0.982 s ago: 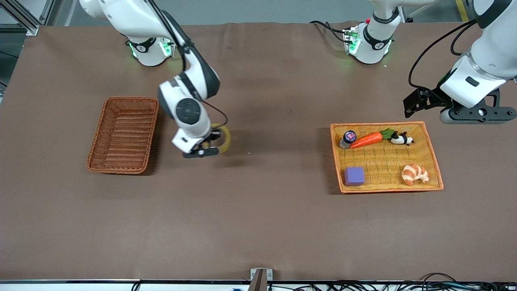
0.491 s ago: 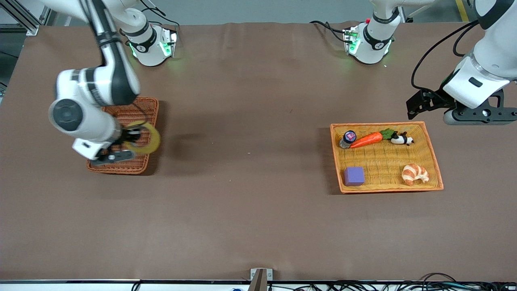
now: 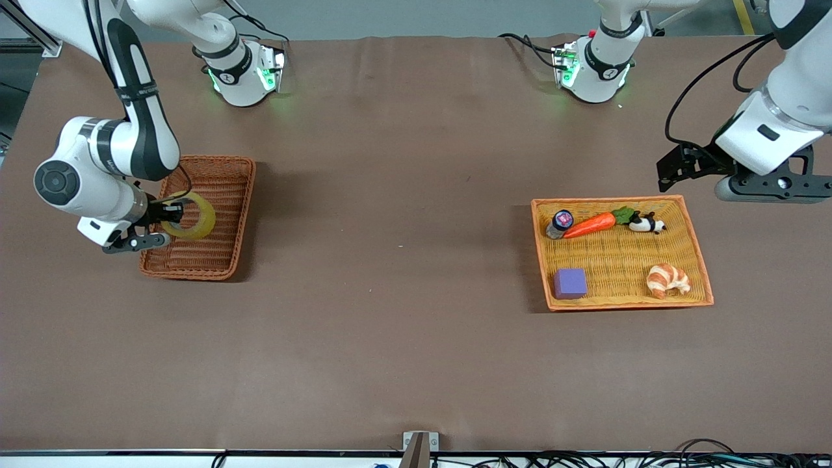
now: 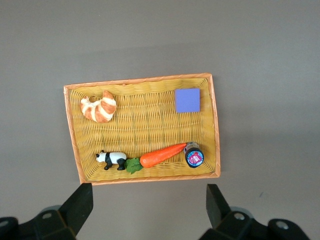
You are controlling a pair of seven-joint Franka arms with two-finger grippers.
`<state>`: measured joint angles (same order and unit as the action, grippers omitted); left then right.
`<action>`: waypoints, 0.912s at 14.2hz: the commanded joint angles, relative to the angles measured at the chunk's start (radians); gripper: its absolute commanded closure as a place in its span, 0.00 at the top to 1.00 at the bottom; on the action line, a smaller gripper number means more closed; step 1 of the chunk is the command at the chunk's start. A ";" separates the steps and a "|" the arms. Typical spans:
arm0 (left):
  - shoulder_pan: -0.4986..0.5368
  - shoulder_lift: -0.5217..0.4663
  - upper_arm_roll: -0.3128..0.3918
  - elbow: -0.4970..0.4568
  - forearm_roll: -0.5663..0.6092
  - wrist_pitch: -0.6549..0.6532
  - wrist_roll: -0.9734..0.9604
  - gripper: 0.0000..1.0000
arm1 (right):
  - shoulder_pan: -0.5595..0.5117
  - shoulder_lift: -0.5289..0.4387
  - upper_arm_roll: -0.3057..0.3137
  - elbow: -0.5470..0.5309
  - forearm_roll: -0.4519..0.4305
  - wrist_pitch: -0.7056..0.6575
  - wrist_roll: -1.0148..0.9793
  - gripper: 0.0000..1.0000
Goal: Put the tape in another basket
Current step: 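Lower the tape into the brown basket and open the right gripper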
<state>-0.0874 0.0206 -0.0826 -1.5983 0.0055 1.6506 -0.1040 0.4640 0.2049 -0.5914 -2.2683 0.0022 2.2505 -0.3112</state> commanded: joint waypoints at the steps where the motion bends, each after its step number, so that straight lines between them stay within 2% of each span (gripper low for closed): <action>1: -0.012 0.001 0.024 0.003 -0.018 0.006 0.018 1.00 | -0.005 -0.026 0.007 -0.108 -0.005 0.130 -0.008 0.01; 4: -0.009 0.001 0.024 0.001 -0.007 0.009 0.018 1.00 | -0.005 0.008 0.008 -0.132 0.009 0.176 -0.008 0.02; 6: -0.006 0.004 0.020 0.001 -0.002 0.017 0.017 1.00 | -0.005 0.027 0.010 -0.151 0.010 0.217 -0.008 0.08; 7: -0.005 0.004 0.018 0.001 -0.002 0.023 0.017 1.00 | -0.004 0.042 0.015 -0.152 0.012 0.231 -0.003 0.20; 8: -0.003 0.004 0.017 0.001 -0.001 0.023 0.015 1.00 | -0.004 0.044 0.018 -0.152 0.019 0.230 -0.002 0.38; 10: -0.003 0.004 0.014 0.001 0.002 0.023 0.009 1.00 | -0.013 0.039 0.038 -0.146 0.057 0.219 0.000 0.93; 11: -0.003 0.004 0.014 0.000 0.011 0.023 0.004 1.00 | -0.037 0.033 0.062 -0.134 0.059 0.216 0.000 1.00; 13: -0.003 0.004 0.012 0.001 0.019 0.024 0.004 1.00 | -0.138 0.018 0.157 -0.046 0.059 0.140 0.000 1.00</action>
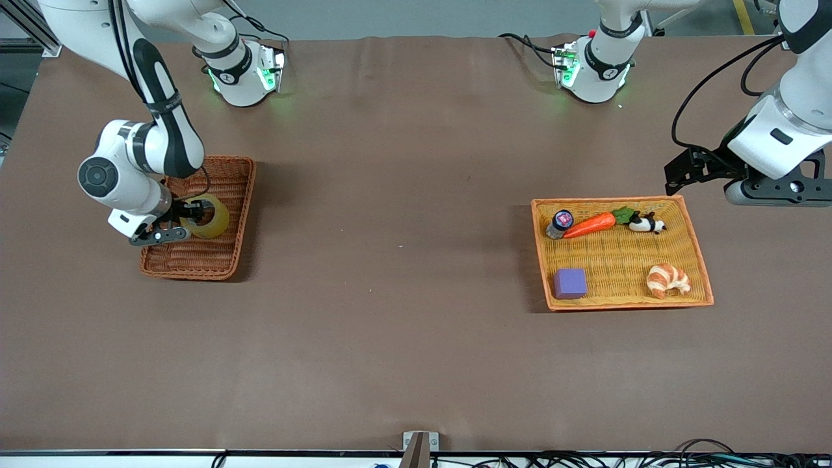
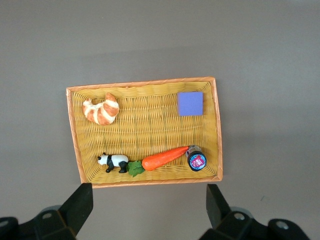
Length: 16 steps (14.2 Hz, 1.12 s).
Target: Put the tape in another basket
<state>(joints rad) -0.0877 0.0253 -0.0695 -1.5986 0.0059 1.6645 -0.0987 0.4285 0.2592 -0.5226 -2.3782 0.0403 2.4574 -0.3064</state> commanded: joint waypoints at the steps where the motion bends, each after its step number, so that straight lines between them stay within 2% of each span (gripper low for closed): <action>1: -0.003 -0.001 -0.001 0.002 0.022 0.011 -0.001 1.00 | -0.164 -0.058 0.139 0.136 0.021 -0.154 0.001 1.00; 2: -0.003 -0.001 -0.001 0.002 0.022 0.009 -0.003 1.00 | -0.204 -0.073 0.174 0.216 0.023 -0.243 0.019 1.00; 4: -0.003 -0.001 -0.004 0.002 0.022 0.009 -0.006 1.00 | -0.249 -0.075 0.187 0.369 0.021 -0.375 0.070 1.00; 8: -0.001 -0.001 -0.006 0.009 0.020 0.001 0.000 1.00 | -0.367 -0.083 0.271 0.592 0.016 -0.556 0.070 1.00; 13: 0.000 -0.008 -0.021 0.008 0.016 -0.032 -0.009 1.00 | -0.473 -0.210 0.358 0.675 0.007 -0.580 0.062 1.00; 15: 0.000 -0.018 -0.021 0.005 0.016 -0.055 -0.007 1.00 | -0.522 -0.225 0.424 0.747 0.003 -0.682 0.082 1.00; 16: 0.000 -0.018 -0.023 0.005 0.014 -0.055 -0.007 1.00 | -0.517 -0.235 0.423 0.781 0.001 -0.749 0.114 1.00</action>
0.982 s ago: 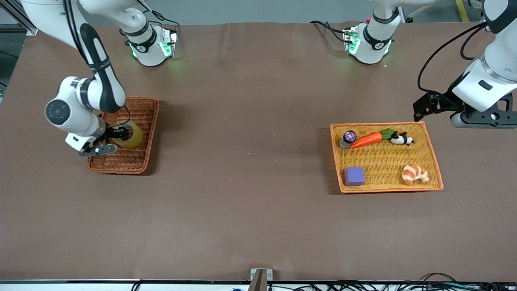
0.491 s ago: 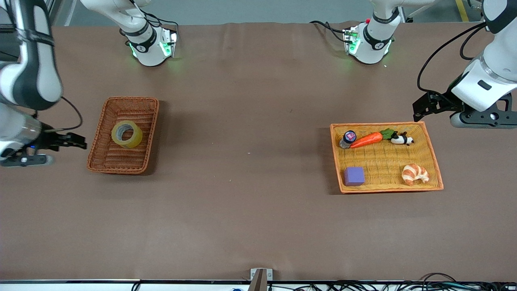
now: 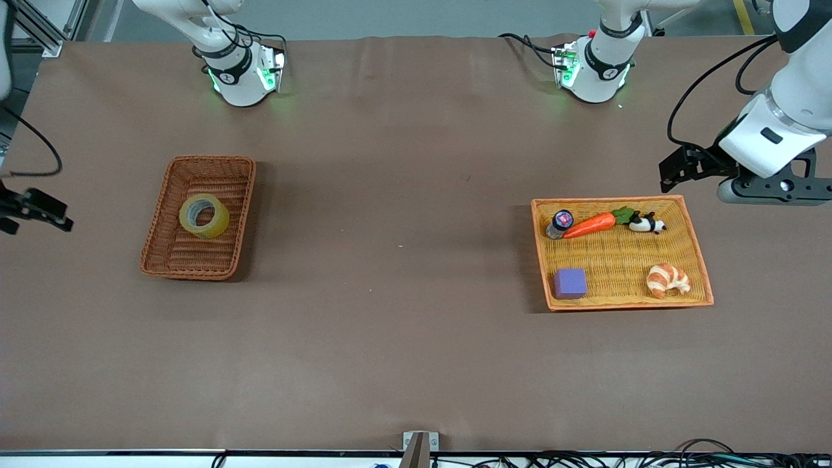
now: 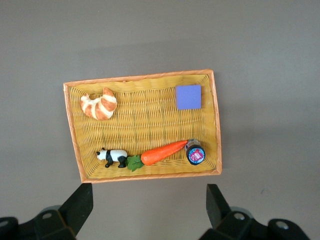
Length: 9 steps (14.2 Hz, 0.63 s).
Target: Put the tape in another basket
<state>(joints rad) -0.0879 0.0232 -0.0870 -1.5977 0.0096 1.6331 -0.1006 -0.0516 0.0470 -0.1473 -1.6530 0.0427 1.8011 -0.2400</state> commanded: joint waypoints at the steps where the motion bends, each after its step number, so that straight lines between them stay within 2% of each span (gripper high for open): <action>1: 0.000 -0.016 -0.005 0.004 0.010 -0.024 0.001 1.00 | -0.028 -0.035 0.046 0.083 -0.012 -0.159 0.095 1.00; 4: 0.005 -0.016 -0.005 0.005 0.006 -0.004 0.015 1.00 | 0.065 -0.041 0.011 0.174 -0.043 -0.337 0.288 1.00; 5: 0.005 -0.012 -0.005 0.004 0.004 0.011 0.015 1.00 | 0.097 -0.042 -0.018 0.189 -0.034 -0.357 0.291 1.00; 9: 0.005 -0.009 -0.004 0.005 0.007 0.020 0.015 1.00 | 0.107 -0.049 -0.024 0.185 -0.032 -0.358 0.262 1.00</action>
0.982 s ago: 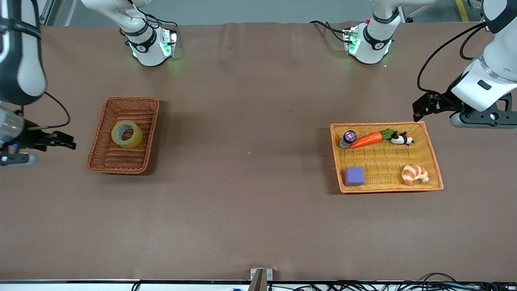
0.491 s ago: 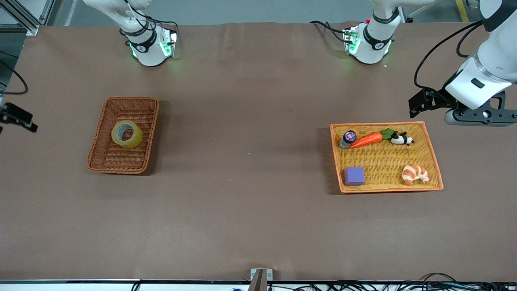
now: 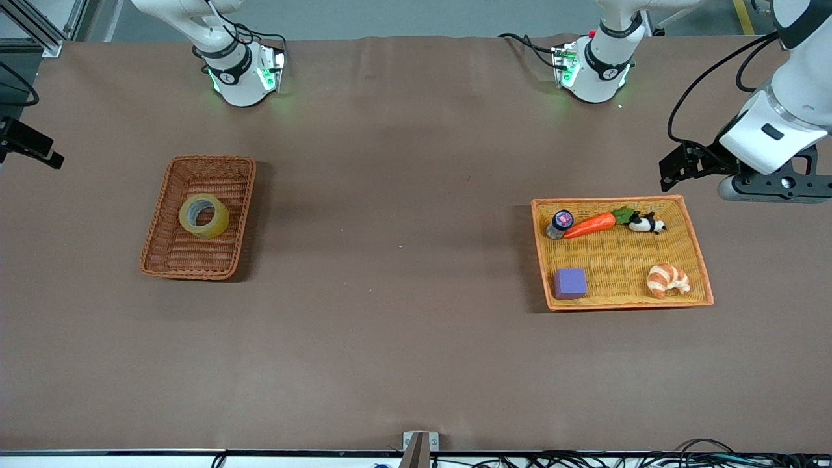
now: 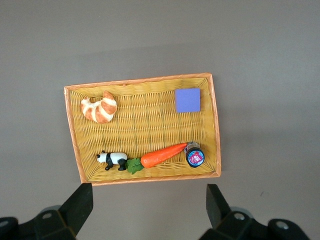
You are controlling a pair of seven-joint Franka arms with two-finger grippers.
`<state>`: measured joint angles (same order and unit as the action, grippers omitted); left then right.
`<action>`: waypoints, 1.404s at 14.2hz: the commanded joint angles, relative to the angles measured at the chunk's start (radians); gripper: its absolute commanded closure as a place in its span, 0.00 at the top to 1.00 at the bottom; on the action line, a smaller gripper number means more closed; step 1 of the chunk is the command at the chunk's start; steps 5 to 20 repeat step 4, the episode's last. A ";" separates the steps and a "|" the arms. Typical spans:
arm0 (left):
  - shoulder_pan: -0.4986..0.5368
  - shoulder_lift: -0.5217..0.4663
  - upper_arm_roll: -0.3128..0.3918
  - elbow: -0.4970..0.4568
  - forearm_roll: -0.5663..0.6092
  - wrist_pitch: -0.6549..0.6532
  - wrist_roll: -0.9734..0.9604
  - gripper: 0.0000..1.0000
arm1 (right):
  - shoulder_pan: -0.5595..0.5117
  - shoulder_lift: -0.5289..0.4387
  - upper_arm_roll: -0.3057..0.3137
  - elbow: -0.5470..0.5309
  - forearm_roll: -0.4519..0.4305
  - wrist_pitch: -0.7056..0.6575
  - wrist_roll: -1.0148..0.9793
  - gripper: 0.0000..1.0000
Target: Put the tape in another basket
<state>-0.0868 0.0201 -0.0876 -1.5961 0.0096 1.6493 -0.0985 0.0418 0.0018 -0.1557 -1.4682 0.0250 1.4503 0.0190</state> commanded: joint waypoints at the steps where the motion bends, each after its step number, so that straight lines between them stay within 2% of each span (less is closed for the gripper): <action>1: 0.004 -0.005 -0.003 0.004 0.010 0.004 0.013 1.00 | 0.013 0.000 -0.013 0.000 -0.019 -0.001 -0.025 1.00; 3: 0.004 -0.005 -0.003 0.004 0.009 0.004 0.013 1.00 | 0.017 0.000 -0.015 -0.004 -0.020 0.018 -0.073 1.00; 20: 0.004 -0.005 -0.003 0.004 0.009 0.004 0.013 1.00 | 0.020 0.000 -0.015 -0.004 -0.020 0.019 -0.073 1.00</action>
